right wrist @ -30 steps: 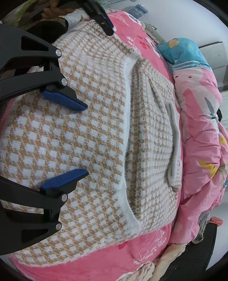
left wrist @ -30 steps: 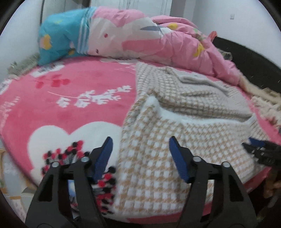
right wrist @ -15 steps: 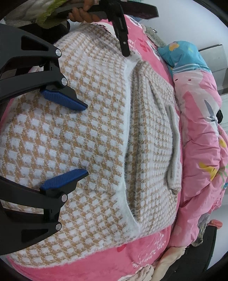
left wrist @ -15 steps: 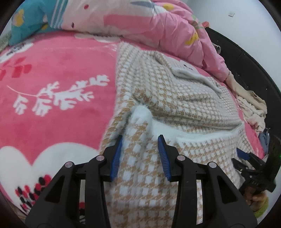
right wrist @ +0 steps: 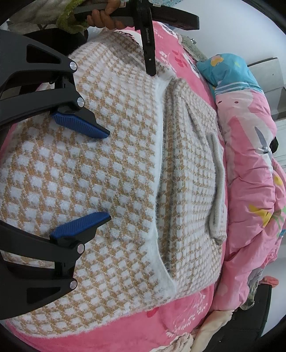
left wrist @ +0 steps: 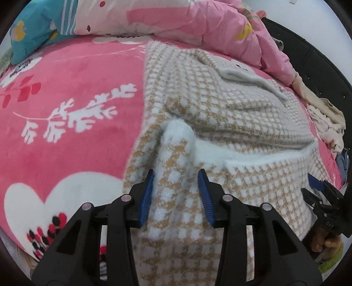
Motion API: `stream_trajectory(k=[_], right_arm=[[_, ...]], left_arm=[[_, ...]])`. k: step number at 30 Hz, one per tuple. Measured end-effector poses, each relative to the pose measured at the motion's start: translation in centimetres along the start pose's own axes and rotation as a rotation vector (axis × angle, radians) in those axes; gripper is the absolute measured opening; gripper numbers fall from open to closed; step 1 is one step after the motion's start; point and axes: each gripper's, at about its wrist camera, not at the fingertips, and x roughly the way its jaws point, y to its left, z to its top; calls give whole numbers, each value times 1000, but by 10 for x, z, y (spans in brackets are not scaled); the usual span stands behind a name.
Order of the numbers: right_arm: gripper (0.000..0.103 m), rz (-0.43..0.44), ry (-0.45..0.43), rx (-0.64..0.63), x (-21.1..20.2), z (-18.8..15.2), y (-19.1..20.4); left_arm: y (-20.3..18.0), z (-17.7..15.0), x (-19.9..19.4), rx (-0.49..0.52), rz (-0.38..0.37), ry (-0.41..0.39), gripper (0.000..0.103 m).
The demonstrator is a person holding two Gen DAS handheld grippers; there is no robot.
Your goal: Fold large clothes
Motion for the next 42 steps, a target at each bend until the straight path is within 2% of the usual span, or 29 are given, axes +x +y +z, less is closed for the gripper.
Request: stream_trajectory(k=[2,4,8,15,19,27,34,36,39,42], right_arm=[[68,-1,0,0,0,0,0],[68,-1,0,0,0,0,0],[68,-5,4,0,0,0,0],[68,-20,25,2,1,3,1],[69,-21,37,5,2,5,1],[77,-20,51,13,-4,6,2],[80,-19,28,34,-24,2,-6],[84,-12,34,32,-26,0,-8],[84,-37,58,13,-20,-5,-7],[84,-50,43,24,-24,-6,-8]], left_arm=[[-6,-3,-3,17,-3,0,37],[-11,-4,1,40,39,4,40],[-17,-7,3,56,101,7,40],[-25,-12,1,52,168,-37,35],[-28,-14,-5,43,177,-40,28],[-27,-13,0,48,194,-31,30],[-29,-13,1,36,207,-31,30],[-30,-13,1,37,211,-31,30],[-30,-12,1,34,208,-31,30],[-30,-13,1,29,202,-30,30]])
